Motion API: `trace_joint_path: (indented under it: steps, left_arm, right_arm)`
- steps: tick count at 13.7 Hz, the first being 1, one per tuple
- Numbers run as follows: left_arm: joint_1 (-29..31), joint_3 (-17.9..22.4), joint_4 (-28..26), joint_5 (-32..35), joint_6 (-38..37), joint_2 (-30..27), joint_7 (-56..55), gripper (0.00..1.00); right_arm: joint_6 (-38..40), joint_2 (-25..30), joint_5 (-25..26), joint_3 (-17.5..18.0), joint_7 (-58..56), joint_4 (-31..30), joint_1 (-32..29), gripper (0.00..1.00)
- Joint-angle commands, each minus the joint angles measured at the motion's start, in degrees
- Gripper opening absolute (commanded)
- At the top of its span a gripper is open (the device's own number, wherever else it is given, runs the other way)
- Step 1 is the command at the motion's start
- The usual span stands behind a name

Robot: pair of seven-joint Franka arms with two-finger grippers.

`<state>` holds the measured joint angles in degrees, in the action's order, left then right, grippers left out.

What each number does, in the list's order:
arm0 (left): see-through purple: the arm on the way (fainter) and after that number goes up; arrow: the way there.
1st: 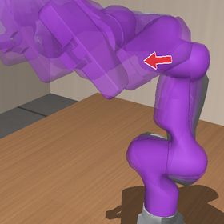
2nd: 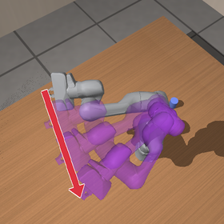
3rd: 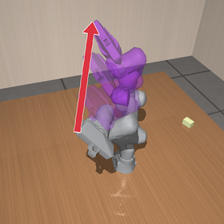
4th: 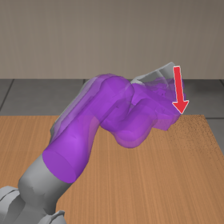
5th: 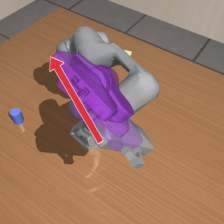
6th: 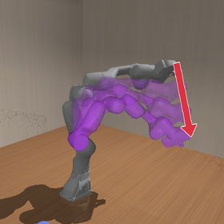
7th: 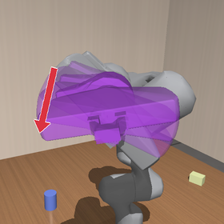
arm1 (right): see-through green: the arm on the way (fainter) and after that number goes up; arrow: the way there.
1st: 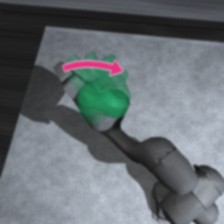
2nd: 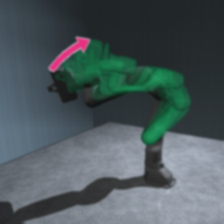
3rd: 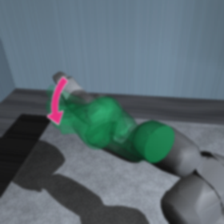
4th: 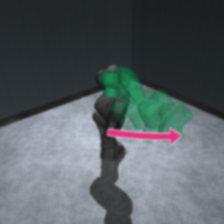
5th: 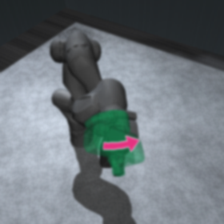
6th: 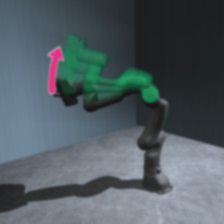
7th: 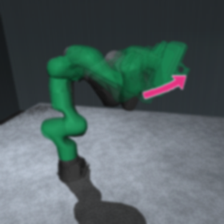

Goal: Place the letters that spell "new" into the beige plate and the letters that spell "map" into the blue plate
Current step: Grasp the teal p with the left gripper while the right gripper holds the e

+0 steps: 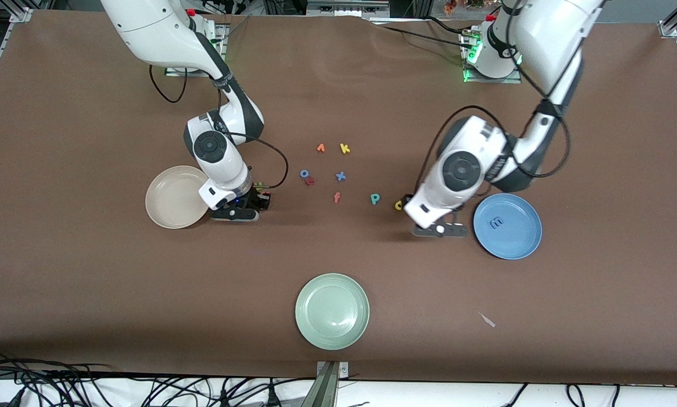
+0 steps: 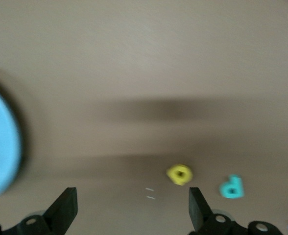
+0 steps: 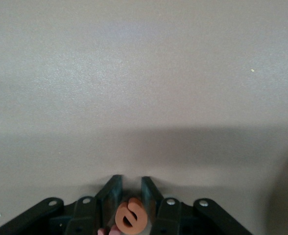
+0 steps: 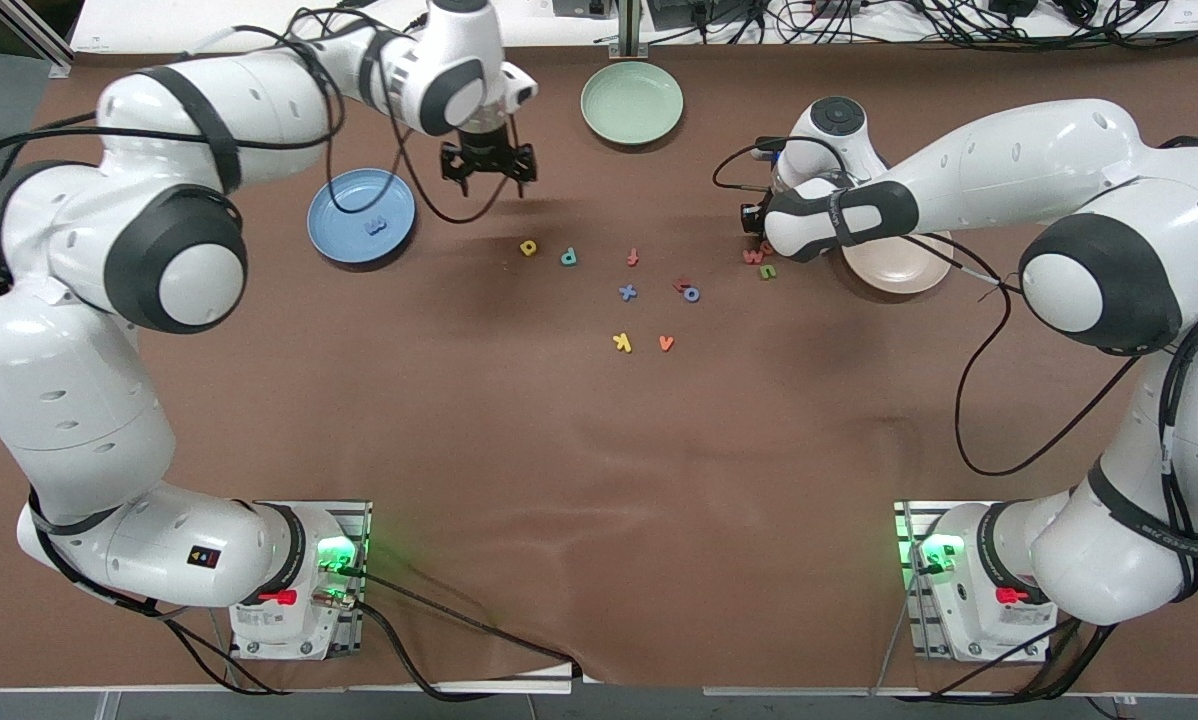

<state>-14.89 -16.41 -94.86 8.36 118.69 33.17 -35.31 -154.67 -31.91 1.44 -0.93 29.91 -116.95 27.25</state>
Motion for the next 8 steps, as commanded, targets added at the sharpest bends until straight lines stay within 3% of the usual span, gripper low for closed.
trace_joint_path:
  steps: [1, 3, 4, 5, 8]
  left_arm:
    - [-4.16, 0.07, 2.14, -0.7, -0.22, 1.98, -6.24, 1.0]
    - [-5.32, 0.15, 0.74, -4.13, 4.77, 3.04, -12.91, 1.0]
    - [-5.58, 0.15, 0.39, -4.14, 6.62, 3.83, -14.76, 1.0]
    - [-5.85, 0.06, 0.38, -4.14, 8.38, 4.71, -16.17, 1.0]
    - [-7.34, 0.06, 0.38, -3.88, 9.63, 6.29, -17.68, 0.99]
  right_arm:
    - [-0.02, -1.22, 0.93, -0.21, 0.85, -0.38, 0.35, 0.25]
    - [-0.01, -1.22, 0.85, -0.21, 1.12, -0.38, 0.44, 0.25]
    - [0.33, -1.22, 0.85, -0.21, 1.29, -0.38, 0.44, 0.36]
    - [0.77, -1.14, 0.67, -0.21, 2.43, -0.29, 0.44, 0.61]
    - [0.95, -0.96, 0.67, 0.23, 6.38, -0.47, 0.88, 0.64]
